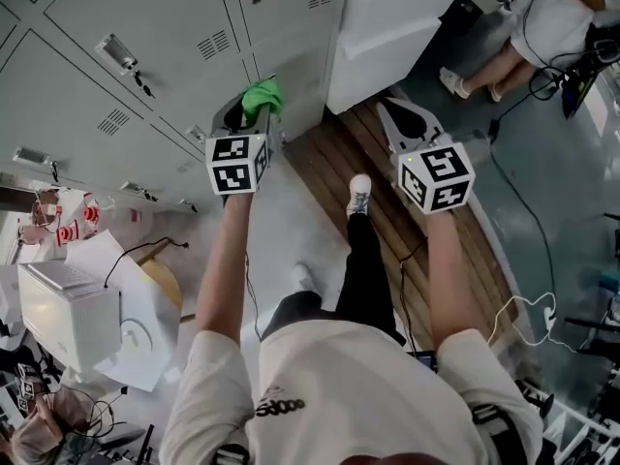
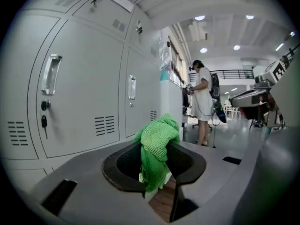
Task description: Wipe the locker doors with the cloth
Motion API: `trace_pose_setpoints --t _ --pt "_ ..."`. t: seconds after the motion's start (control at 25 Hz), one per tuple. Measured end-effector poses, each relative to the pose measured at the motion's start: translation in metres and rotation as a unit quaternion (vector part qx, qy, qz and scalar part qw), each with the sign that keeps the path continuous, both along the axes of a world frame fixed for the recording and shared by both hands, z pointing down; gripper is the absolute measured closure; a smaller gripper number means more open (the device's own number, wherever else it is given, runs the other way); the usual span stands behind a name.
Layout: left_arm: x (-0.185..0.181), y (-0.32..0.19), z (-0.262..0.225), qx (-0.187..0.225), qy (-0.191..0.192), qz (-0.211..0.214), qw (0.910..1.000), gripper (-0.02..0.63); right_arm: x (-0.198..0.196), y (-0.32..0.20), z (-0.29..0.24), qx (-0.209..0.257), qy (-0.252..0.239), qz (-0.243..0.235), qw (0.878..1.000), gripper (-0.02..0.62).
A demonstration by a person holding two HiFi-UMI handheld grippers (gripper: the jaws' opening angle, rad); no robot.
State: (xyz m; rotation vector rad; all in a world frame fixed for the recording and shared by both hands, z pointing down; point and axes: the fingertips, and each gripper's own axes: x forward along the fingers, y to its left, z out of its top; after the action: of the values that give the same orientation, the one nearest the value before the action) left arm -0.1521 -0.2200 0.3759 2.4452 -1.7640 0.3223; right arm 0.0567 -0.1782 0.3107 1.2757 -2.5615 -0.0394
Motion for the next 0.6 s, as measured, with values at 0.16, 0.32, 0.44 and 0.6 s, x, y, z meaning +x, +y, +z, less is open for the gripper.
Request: trace_pose_setpoints --t 0.16,0.32,0.44,0.6 --pt "0.009 0.036 -0.044 0.023 -0.001 0.038 0.999 0.471 -0.008 0.022 -0.033 0.027 0.003 -0.008 1.0 0.588" --pt "0.01 0.07 -0.084 0.049 0.0 0.06 0.997 0.471 -0.011 0.051 -0.062 0.053 0.004 -0.019 0.998 0.588" --pt "0.013 0.092 -0.109 0.065 -0.012 0.075 0.995 0.469 -0.012 0.068 -0.078 0.068 0.007 -0.023 0.997 0.588" --pt "0.007 0.12 -0.132 0.088 -0.04 0.067 0.993 0.469 -0.015 0.087 -0.09 0.084 0.017 -0.027 0.996 0.588"
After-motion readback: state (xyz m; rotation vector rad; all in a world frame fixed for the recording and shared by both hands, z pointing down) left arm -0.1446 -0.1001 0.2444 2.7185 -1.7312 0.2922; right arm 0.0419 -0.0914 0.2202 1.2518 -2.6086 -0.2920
